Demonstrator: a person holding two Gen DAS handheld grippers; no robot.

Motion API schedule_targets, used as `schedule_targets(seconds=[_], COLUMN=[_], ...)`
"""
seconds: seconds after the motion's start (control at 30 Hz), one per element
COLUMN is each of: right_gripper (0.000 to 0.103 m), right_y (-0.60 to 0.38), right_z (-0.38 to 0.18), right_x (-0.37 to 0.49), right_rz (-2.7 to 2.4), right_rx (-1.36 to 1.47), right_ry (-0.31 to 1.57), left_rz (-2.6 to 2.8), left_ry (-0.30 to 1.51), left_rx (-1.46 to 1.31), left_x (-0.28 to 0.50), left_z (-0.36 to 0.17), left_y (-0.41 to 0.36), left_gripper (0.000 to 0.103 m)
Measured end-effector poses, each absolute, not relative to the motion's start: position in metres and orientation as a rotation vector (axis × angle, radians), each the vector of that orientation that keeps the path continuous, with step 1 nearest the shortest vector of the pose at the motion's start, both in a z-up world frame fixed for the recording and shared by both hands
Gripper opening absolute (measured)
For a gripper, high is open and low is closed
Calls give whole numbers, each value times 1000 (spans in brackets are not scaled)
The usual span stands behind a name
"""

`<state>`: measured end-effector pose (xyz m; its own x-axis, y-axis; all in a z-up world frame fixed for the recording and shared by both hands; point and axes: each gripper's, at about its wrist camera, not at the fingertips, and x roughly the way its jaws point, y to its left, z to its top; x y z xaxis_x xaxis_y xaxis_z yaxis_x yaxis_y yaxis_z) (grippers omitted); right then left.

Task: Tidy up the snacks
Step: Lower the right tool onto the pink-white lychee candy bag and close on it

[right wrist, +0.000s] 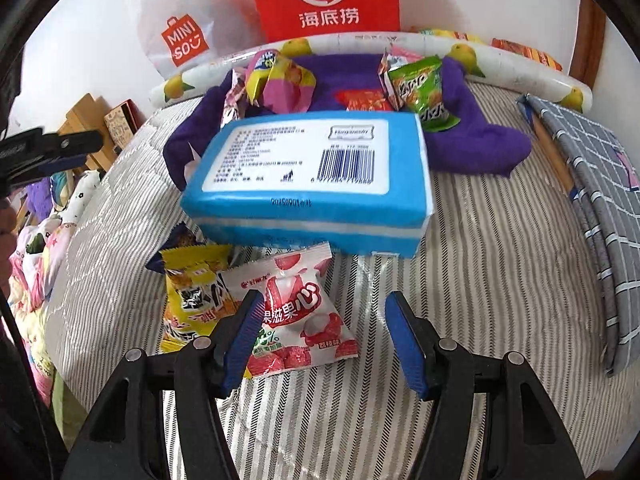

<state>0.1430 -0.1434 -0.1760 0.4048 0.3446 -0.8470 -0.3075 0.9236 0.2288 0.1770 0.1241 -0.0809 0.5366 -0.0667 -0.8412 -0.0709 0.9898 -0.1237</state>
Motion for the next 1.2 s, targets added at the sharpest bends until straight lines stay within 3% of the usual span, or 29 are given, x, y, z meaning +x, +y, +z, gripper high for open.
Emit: schedule_targets(seconds=[0.1, 0.2, 0.47, 0.6, 0.7, 0.77, 0.83, 0.97, 1.2], right_gripper=[56, 38, 11, 11, 17, 46, 62, 67, 67], right_y=[-140, -140, -157, -171, -175, -173, -170, -154, -136], right_z=[-183, -189, -179, -177, -175, -173, -172, -178, -194], right_x=[144, 144, 128, 122, 116, 112, 107, 105, 107], right_rz=[425, 445, 434, 410, 401, 426, 435, 453, 442], right_rx=[38, 58, 58, 70, 73, 90, 83, 29, -81], right_ry=[1076, 1084, 1045, 1052, 1058, 1048, 1017, 1021, 1039], left_rz=[17, 24, 21, 2, -13, -25, -32, -36, -23], left_ry=[1012, 1016, 1013, 1011, 1013, 1016, 1019, 1023, 1031], left_rx=[-143, -145, -158, -158, -153, -154, -151, -142, -155], left_x=[168, 160, 151, 147, 143, 141, 140, 136, 131], left_z=[-85, -88, -88, -89, -91, -93, -94, -97, -102], left_y=[126, 127, 122, 116, 111, 108, 107, 107, 113], left_gripper=[69, 69, 69, 69, 69, 69, 69, 69, 69])
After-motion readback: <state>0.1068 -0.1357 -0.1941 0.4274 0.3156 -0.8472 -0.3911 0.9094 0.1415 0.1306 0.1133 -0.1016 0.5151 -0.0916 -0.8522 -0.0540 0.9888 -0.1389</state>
